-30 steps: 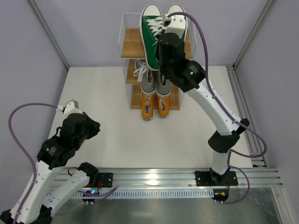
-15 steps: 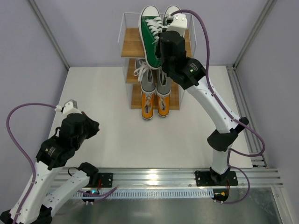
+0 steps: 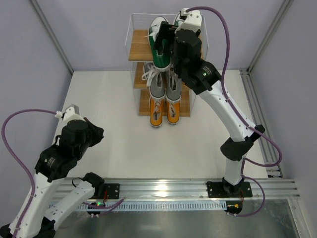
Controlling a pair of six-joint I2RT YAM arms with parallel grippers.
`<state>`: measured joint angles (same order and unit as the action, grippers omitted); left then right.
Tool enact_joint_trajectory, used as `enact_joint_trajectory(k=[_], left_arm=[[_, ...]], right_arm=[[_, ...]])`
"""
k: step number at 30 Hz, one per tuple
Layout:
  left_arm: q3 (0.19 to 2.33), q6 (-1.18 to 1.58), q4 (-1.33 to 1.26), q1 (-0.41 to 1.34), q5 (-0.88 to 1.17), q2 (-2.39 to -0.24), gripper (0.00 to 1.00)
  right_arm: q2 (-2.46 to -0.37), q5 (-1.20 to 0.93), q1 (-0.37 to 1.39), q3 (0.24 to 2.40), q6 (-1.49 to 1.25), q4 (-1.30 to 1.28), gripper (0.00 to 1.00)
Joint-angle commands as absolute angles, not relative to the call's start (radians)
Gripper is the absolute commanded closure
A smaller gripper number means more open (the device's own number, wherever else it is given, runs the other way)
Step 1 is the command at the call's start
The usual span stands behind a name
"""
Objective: Place and organize the shoes onto the shoe shelf
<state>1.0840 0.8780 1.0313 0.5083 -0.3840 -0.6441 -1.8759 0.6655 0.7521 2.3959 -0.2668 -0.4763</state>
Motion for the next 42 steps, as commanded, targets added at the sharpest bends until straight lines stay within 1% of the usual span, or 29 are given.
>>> enact_joint_trajectory(k=[1, 8, 11, 16, 23, 26, 31, 42], left_arm=[[1.140, 0.858, 1.031, 0.508, -0.400, -0.657, 1.00], [1.206, 0.835, 1.000, 0.506, -0.376, -0.699, 1.00], [1.221, 0.828, 0.989, 0.506, -0.364, -0.719, 1.00], [1.223, 0.825, 0.968, 0.506, -0.351, -0.741, 1.00], [1.218, 0.824, 0.983, 0.506, -0.360, -0.726, 1.00], [1.215, 0.822, 0.994, 0.506, -0.373, -0.712, 1.00], [1.216, 0.822, 1.008, 0.506, -0.387, -0.703, 0.99], [1.215, 0.824, 1.002, 0.506, -0.388, -0.709, 1.00]], right_arm=[[-1.776, 0.638, 0.739, 2.413, -0.247, -0.319, 0.10], [-1.689, 0.630, 0.741, 2.404, -0.258, -0.362, 0.09], [-1.638, 0.630, 0.741, 2.358, -0.262, -0.377, 0.08], [-1.646, 0.641, 0.736, 2.335, -0.241, -0.432, 0.08], [-1.696, 0.500, 0.689, 2.296, -0.252, -0.462, 0.09], [-1.736, 0.442, 0.675, 2.318, -0.216, -0.459, 0.09], [-1.811, 0.238, 0.658, 2.408, -0.157, -0.498, 0.09], [-1.789, 0.040, 0.657, 2.392, -0.069, -0.471, 0.09]])
